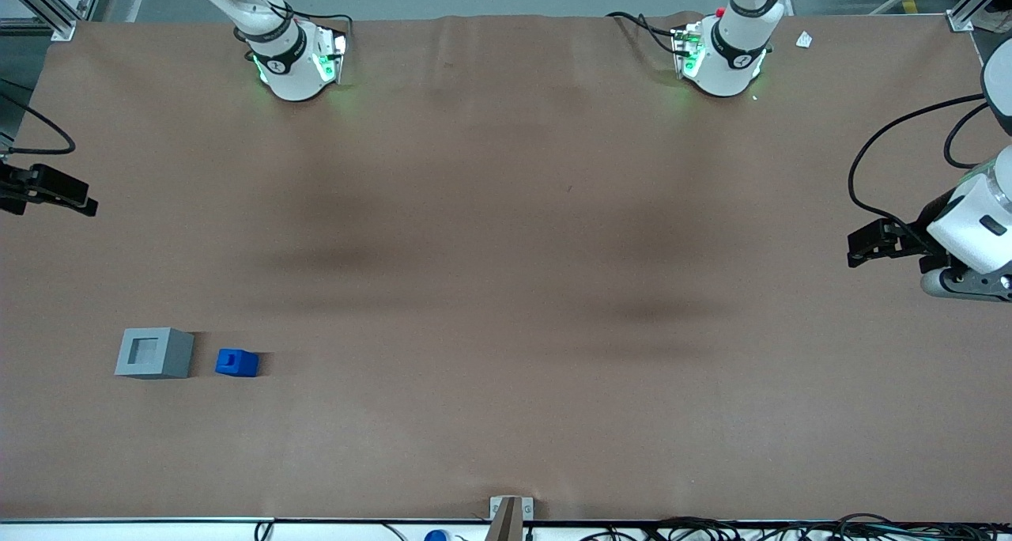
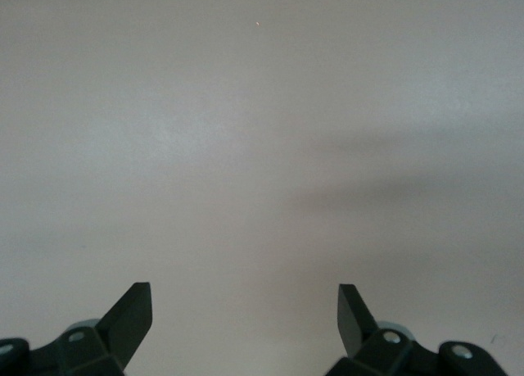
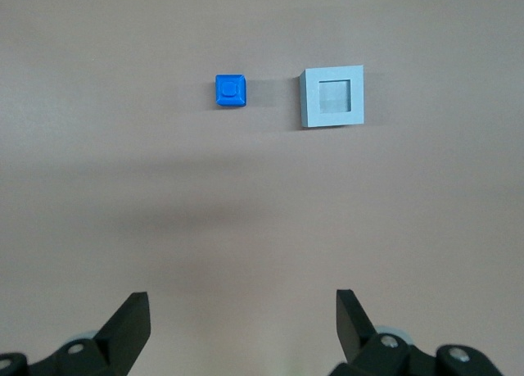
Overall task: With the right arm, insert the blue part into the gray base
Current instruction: 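Reach the right gripper down to the blue block and grasp it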
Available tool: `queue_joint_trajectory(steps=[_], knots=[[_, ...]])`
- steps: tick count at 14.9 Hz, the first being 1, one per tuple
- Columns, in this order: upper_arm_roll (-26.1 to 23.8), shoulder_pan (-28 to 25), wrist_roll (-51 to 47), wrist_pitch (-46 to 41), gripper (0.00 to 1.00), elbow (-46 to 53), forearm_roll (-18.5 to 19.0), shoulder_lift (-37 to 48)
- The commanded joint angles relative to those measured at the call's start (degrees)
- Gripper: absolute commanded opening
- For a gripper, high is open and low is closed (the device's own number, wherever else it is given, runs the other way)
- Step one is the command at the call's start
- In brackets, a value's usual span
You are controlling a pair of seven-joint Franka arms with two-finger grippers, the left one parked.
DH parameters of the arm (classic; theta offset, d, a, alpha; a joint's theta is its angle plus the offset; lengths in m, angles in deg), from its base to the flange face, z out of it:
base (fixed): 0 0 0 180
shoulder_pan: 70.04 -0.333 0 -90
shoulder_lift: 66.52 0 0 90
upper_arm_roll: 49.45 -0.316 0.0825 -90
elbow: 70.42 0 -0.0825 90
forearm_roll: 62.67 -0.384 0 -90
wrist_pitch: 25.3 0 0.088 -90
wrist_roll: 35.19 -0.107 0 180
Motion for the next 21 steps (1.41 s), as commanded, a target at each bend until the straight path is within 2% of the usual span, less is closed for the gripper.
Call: queue_joint_trajectory(steps=[1, 4, 6, 7, 9, 16, 21], knots=[[-0.40, 0.55, 0.37, -0.69, 1.00, -0.61, -0.66, 1.22], [-0.40, 0.47, -0.16, -1.84, 1.00, 0.52, -0.40, 0.87], [-0.40, 0.82, -0.16, -0.35, 1.00, 0.27, -1.62, -0.18], [-0.23, 1.08, 0.02, 2.44, 1.00, -0.26, -3.46, -2.27], [-0.23, 1.08, -0.07, 8.59, 1.00, -1.31, -4.09, -6.40], [-0.31, -0.41, -0.51, 25.39, 1.00, -1.49, -4.00, -23.54], [-0.23, -2.61, -5.34, 36.20, 1.00, -1.49, -3.12, -31.55]])
